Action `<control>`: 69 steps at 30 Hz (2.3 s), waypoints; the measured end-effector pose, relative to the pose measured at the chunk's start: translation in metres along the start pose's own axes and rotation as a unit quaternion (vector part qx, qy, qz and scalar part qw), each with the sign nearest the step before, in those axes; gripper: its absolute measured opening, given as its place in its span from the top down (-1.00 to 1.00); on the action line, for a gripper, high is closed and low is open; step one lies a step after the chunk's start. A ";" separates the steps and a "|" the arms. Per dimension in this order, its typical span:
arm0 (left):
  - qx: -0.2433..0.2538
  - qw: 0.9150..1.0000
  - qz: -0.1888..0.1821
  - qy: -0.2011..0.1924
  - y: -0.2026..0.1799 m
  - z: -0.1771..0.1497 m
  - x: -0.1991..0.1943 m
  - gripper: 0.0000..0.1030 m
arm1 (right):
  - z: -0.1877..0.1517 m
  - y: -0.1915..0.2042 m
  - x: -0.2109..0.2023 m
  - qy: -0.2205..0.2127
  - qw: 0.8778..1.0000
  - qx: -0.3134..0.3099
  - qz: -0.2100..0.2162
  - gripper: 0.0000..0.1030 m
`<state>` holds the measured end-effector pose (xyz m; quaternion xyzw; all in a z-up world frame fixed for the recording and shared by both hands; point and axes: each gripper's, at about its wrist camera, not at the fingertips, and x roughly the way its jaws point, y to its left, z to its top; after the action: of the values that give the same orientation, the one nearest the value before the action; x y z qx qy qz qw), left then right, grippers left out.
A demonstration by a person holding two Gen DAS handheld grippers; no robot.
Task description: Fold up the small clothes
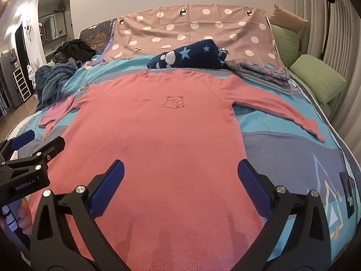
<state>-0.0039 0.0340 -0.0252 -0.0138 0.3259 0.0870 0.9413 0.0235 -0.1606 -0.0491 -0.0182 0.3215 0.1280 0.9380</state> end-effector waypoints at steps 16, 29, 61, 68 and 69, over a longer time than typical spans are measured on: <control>0.004 1.000 -0.010 0.001 0.000 -0.001 0.001 -0.97 | 0.002 0.005 -0.003 0.002 1.000 -0.006 -0.007 -0.96; -0.001 1.000 -0.015 0.007 0.001 -0.004 0.003 -0.97 | 0.001 0.004 -0.003 0.005 1.000 -0.001 -0.009 -0.96; -0.018 0.999 -0.047 0.010 0.015 -0.006 0.007 -0.97 | 0.004 -0.004 0.006 0.015 0.999 0.029 0.001 -0.96; -0.101 0.989 -0.111 0.015 0.069 0.010 0.022 -0.97 | 0.017 -0.019 0.012 0.023 0.997 0.064 0.024 -0.96; -0.119 0.986 -0.112 0.015 0.080 0.013 0.026 -0.97 | 0.019 -0.019 0.012 0.022 0.997 0.063 0.025 -0.96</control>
<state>0.0098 0.1178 -0.0287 -0.1634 0.3236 0.0191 0.9318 0.0491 -0.1743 -0.0420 0.0461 0.3499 0.1306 0.9265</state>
